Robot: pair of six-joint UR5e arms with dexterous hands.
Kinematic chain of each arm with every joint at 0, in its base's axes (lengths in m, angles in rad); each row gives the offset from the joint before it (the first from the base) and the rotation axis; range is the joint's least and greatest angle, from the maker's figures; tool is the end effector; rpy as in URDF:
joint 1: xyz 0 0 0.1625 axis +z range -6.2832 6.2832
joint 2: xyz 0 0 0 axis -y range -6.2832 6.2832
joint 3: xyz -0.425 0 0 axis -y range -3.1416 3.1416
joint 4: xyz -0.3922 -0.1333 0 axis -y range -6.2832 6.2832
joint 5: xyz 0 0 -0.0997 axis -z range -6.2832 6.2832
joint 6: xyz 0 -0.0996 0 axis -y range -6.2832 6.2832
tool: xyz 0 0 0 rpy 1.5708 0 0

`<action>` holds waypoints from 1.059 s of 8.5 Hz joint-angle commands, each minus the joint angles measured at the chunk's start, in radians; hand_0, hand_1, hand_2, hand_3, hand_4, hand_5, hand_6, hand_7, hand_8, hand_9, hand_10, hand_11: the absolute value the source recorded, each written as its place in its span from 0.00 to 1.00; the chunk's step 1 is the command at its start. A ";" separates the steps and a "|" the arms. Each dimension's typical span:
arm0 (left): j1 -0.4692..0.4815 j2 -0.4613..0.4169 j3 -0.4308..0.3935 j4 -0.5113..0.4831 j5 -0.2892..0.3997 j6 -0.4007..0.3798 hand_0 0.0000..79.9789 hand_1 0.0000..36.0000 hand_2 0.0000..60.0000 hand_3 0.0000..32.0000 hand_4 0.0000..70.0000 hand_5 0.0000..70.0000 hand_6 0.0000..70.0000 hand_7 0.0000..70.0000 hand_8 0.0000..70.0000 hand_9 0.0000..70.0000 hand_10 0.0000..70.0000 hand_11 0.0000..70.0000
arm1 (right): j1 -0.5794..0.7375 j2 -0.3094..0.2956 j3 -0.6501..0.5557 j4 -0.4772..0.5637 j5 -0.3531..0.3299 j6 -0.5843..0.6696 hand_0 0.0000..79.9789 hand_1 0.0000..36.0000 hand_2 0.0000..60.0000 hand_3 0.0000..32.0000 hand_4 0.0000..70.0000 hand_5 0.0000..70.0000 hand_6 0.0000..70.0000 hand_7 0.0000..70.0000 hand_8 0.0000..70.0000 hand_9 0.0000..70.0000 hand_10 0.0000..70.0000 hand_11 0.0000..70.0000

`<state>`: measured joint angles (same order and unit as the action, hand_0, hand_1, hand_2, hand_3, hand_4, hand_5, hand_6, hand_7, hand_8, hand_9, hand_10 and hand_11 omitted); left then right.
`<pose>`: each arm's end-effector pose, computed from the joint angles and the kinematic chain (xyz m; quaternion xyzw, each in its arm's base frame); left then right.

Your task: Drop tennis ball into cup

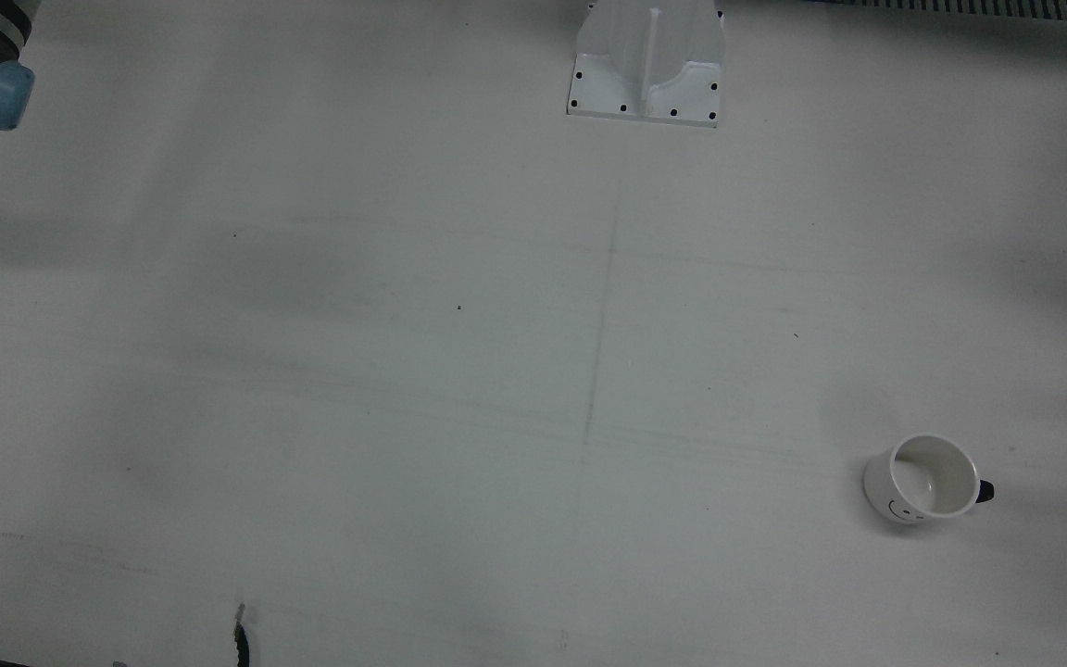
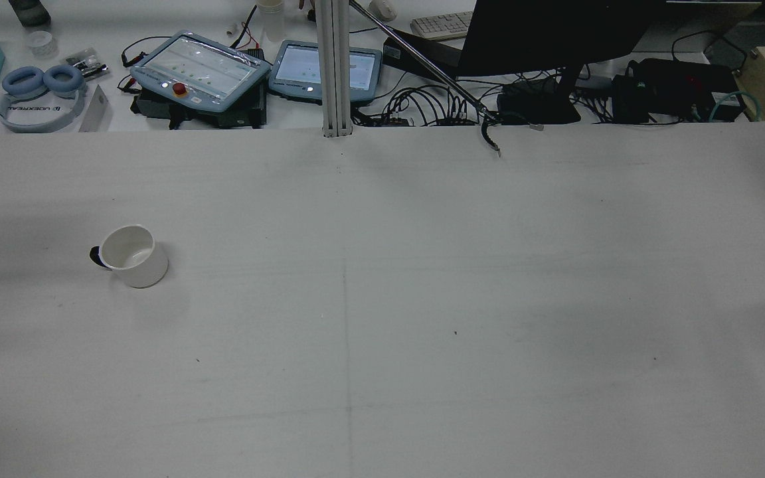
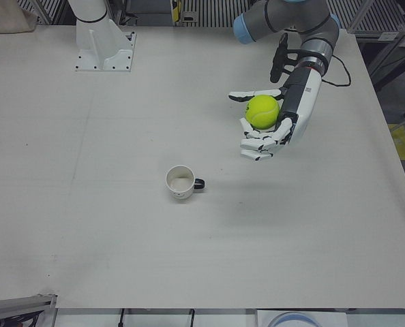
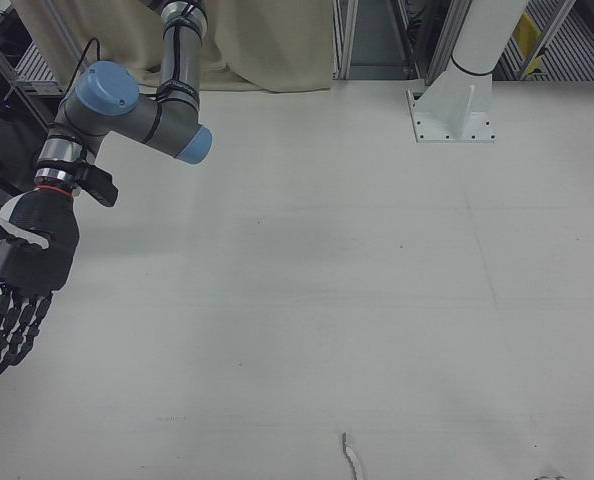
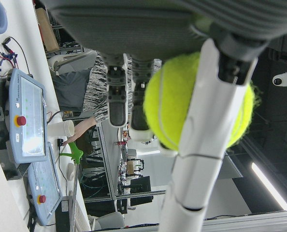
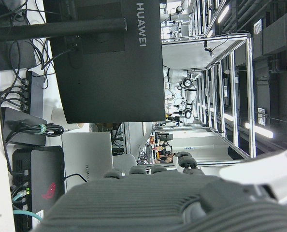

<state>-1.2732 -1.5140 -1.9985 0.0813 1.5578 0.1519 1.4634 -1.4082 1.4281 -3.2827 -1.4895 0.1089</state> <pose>0.0078 -0.4843 0.5118 -0.0545 0.7999 -0.5838 0.1281 0.0819 -0.5594 0.6851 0.0413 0.6618 -0.7480 0.0275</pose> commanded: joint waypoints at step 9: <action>0.340 -0.188 0.132 -0.028 -0.131 0.087 1.00 0.66 0.02 0.00 0.30 0.44 1.00 1.00 0.82 0.80 0.31 0.49 | 0.000 0.000 0.000 0.000 0.000 0.000 0.00 0.00 0.00 0.00 0.00 0.00 0.00 0.00 0.00 0.00 0.00 0.00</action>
<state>-1.0175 -1.5766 -1.9740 0.0541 1.4627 0.2228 1.4634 -1.4082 1.4281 -3.2827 -1.4891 0.1089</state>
